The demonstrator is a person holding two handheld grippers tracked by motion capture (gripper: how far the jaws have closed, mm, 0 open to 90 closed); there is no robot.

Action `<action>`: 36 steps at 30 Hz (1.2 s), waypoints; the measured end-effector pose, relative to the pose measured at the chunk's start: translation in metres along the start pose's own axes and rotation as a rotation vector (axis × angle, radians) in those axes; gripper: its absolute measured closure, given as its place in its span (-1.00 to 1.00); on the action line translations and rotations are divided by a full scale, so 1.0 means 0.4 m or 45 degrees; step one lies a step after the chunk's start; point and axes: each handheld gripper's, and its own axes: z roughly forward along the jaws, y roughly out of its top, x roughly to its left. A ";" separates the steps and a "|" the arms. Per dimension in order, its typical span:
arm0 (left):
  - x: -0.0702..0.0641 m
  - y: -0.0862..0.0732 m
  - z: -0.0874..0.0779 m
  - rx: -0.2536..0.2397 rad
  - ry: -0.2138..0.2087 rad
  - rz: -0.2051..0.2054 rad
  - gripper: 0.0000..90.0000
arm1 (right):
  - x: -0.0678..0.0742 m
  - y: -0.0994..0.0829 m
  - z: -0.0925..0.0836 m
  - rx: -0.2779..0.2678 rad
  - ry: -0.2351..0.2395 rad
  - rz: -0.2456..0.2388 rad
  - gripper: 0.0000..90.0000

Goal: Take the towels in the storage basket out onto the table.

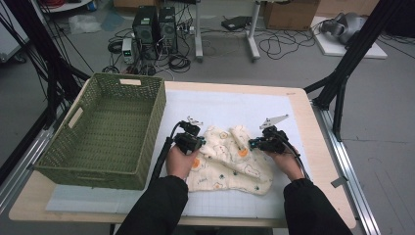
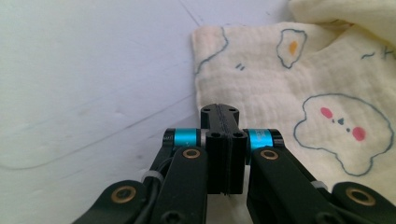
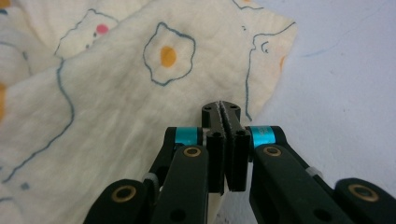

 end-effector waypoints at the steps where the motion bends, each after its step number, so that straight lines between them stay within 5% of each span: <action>1: 0.006 0.000 -0.009 -0.003 0.003 -0.012 0.99 | 0.000 -0.002 -0.007 0.009 0.001 -0.002 0.98; 7: 0.020 -0.014 -0.049 0.019 0.016 -0.005 0.99 | -0.003 -0.031 -0.081 0.016 -0.024 -0.009 0.98; 11: 0.024 -0.039 -0.065 0.045 -0.031 -0.008 0.98 | 0.003 -0.070 -0.102 0.111 0.019 0.007 0.96; 15: 0.029 -0.020 -0.082 -0.065 -0.093 -0.049 0.83 | -0.010 -0.067 -0.128 0.025 0.000 0.039 0.72; 20: 0.016 0.024 -0.045 -0.064 -0.118 -0.059 0.67 | -0.033 -0.023 -0.118 -0.045 -0.036 0.044 0.43; 25: 0.011 0.012 0.023 0.017 -0.042 -0.068 0.62 | -0.047 -0.012 -0.056 0.001 -0.078 0.028 0.43; 28: 0.000 0.008 0.031 -0.003 0.008 -0.014 0.76 | -0.045 -0.018 -0.029 0.067 -0.094 -0.001 0.55; 29: -0.001 0.008 0.031 -0.004 0.024 -0.004 0.85 | -0.045 -0.021 -0.027 0.042 -0.098 -0.002 0.66; 33: 0.006 0.010 0.031 0.000 0.003 -0.040 0.99 | -0.049 -0.021 -0.024 0.030 -0.102 0.004 0.97; 36: 0.011 0.018 0.013 -0.067 0.064 -0.057 0.99 | -0.048 -0.008 -0.028 0.061 -0.123 -0.013 0.98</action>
